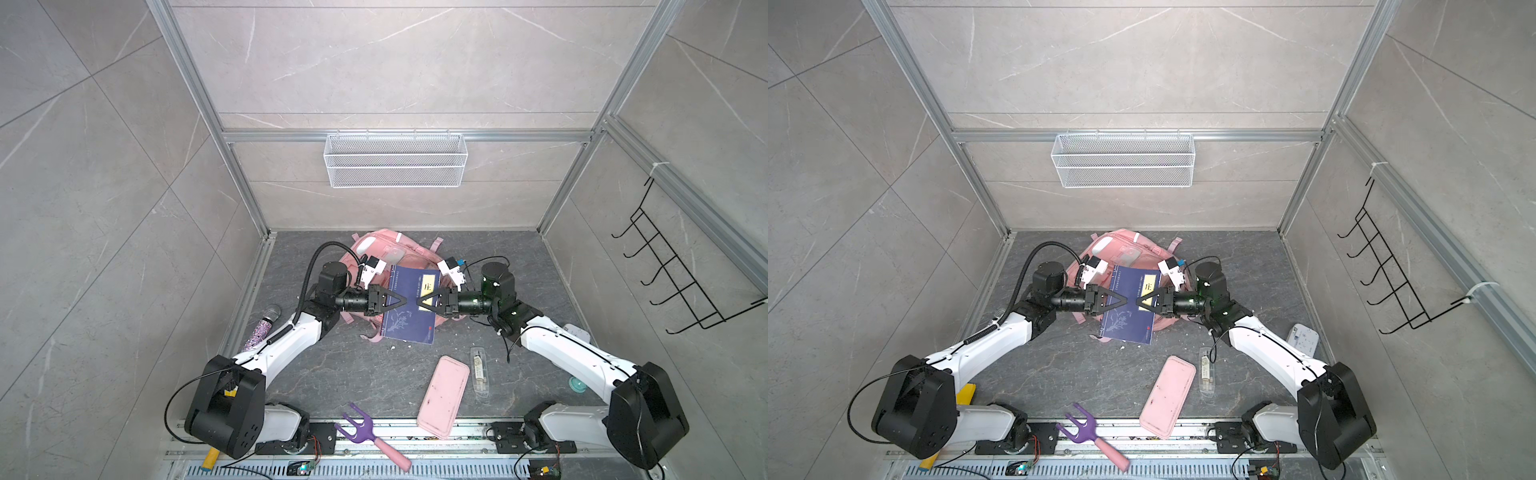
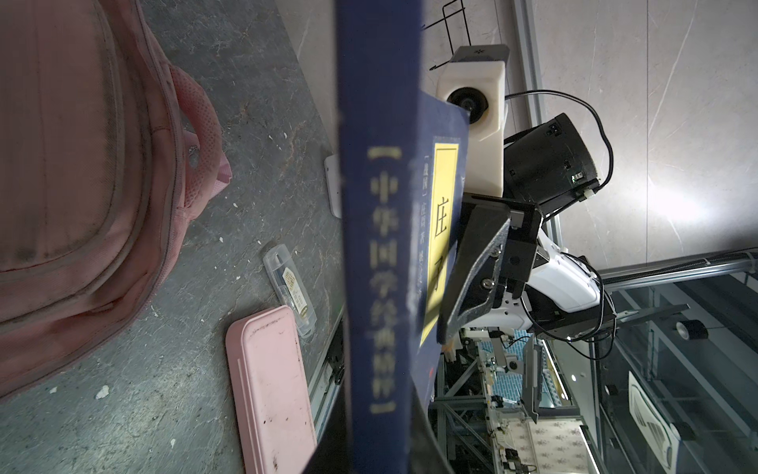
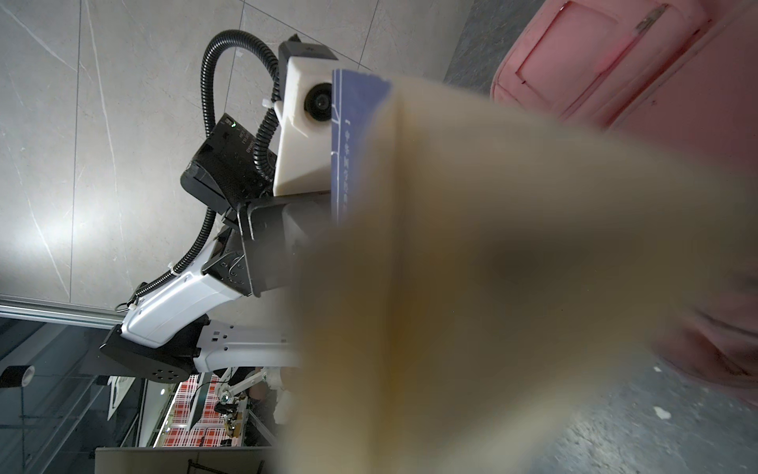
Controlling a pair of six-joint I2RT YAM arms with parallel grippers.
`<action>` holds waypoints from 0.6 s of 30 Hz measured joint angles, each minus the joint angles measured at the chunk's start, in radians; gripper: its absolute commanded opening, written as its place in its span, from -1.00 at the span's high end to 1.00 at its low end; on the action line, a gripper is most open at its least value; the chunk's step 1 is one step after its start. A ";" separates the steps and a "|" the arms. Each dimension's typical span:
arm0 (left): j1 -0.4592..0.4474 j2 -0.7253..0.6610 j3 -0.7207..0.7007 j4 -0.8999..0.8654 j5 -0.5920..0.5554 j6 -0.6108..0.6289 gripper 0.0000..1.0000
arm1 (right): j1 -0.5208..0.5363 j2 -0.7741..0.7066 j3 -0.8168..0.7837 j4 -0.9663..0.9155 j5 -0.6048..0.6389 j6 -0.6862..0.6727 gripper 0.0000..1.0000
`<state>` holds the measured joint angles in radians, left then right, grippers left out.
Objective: Pack books, pencil case, and school supplies into a backpack
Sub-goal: Pass the book.
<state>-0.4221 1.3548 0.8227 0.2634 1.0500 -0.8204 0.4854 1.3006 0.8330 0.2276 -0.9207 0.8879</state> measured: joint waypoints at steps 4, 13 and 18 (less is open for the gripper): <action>0.000 0.001 0.002 -0.003 -0.001 0.005 1.00 | -0.002 0.000 0.005 -0.025 0.007 -0.010 0.67; -0.002 0.009 0.013 -0.016 0.000 0.016 1.00 | -0.002 -0.009 0.020 -0.082 0.027 -0.046 0.94; -0.005 0.011 0.016 -0.021 0.000 0.022 0.83 | -0.002 -0.014 0.032 -0.117 0.036 -0.069 1.00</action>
<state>-0.4271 1.3659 0.8387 0.2428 1.0496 -0.7986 0.4831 1.2861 0.8646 0.1101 -0.8845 0.8192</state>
